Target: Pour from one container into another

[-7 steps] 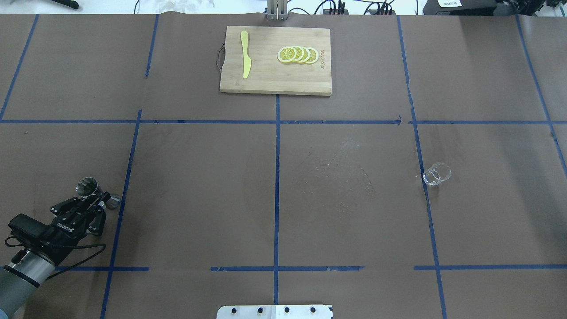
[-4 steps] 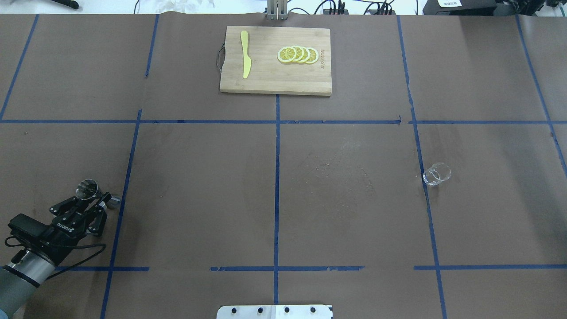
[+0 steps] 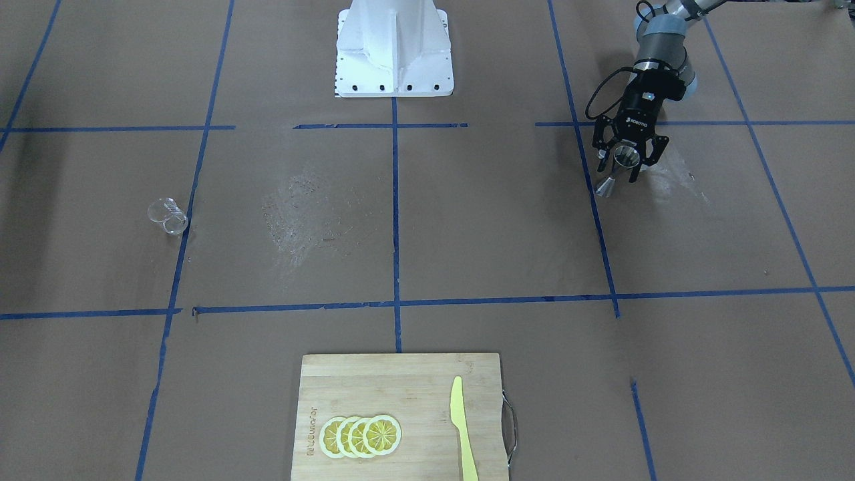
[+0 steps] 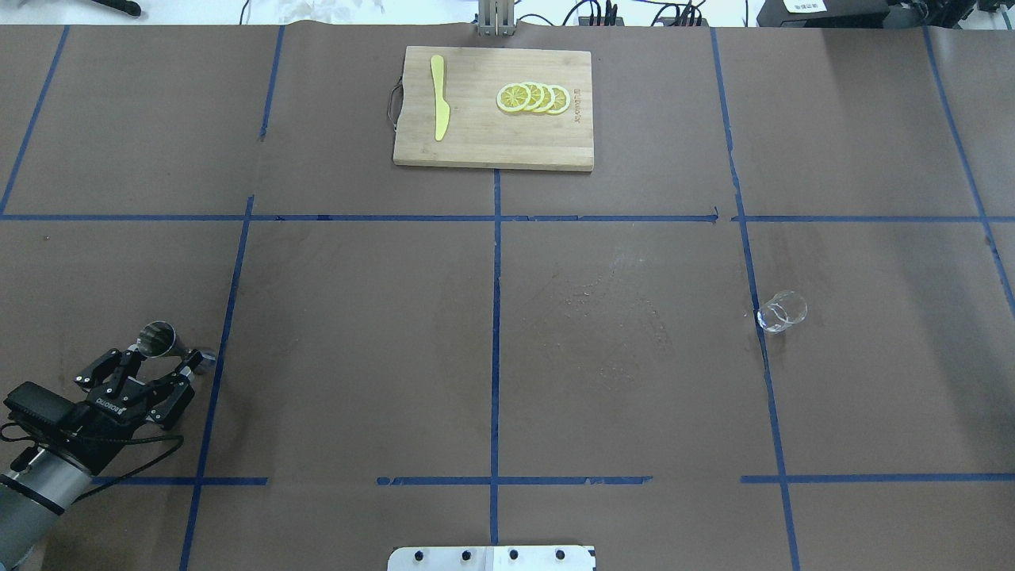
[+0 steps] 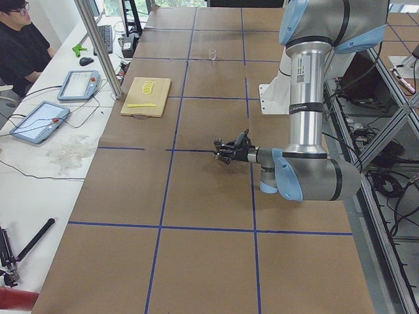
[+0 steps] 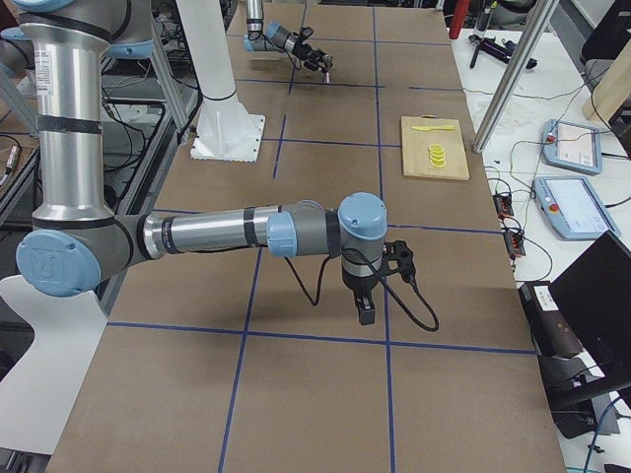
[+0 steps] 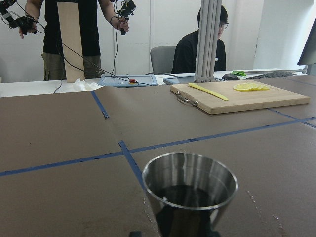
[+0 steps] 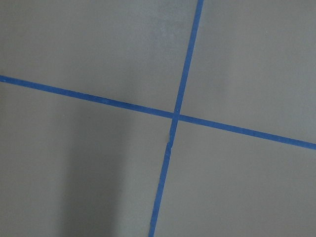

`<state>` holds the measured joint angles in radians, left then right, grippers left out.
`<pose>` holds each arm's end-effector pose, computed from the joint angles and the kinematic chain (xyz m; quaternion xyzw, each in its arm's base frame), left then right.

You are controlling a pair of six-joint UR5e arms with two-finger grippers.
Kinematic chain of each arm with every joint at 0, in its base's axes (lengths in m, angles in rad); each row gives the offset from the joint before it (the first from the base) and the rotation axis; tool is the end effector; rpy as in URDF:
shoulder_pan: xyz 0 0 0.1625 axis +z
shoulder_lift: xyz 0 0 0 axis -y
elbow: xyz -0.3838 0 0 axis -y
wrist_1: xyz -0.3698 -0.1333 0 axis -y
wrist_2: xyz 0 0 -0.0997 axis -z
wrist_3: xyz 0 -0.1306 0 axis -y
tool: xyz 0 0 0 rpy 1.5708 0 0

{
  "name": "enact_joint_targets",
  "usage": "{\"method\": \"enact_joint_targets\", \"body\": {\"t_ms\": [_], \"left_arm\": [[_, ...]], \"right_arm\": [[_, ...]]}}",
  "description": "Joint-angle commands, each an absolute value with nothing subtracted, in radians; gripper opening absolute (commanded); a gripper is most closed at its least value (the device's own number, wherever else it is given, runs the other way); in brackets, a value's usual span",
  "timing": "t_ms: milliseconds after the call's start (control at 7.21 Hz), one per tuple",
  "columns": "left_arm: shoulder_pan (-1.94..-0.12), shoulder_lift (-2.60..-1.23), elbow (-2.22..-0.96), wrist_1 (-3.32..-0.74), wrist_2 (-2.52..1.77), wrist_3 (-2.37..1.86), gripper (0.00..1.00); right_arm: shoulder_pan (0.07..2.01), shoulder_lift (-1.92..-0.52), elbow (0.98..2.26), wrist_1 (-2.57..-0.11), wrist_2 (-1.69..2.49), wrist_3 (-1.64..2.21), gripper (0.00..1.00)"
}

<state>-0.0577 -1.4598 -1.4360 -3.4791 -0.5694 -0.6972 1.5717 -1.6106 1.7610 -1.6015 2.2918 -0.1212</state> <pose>0.3625 -0.2646 0.5282 0.5801 0.4338 -0.0910 0.6834 0.0475 -0.4610 0.5761 0.0773 -0.3480 -0.0772 0.9311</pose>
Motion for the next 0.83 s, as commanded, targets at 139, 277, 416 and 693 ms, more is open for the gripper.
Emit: {"method": "enact_joint_targets", "body": {"t_ms": [139,277,416,693], "left_arm": [[-0.061,-1.456,-1.514,-3.513,-0.535,-0.693,1.0],[-0.066,-1.454,-1.544,-3.513,-0.535,-0.683,1.0],[-0.069,-1.454,-1.574,-3.516,-0.535,-0.637,1.0],[-0.072,-1.422,-1.58,-3.691,-0.541,-0.49,1.0]], "right_arm": [[1.572,-1.609,1.759,-1.601,2.29,-0.12,1.0],[1.572,-1.608,1.759,-1.601,2.29,-0.12,1.0],[1.572,-1.608,1.759,-1.601,2.29,-0.12,1.0],[1.572,-1.606,1.759,-1.601,2.292,-0.12,1.0]]}}
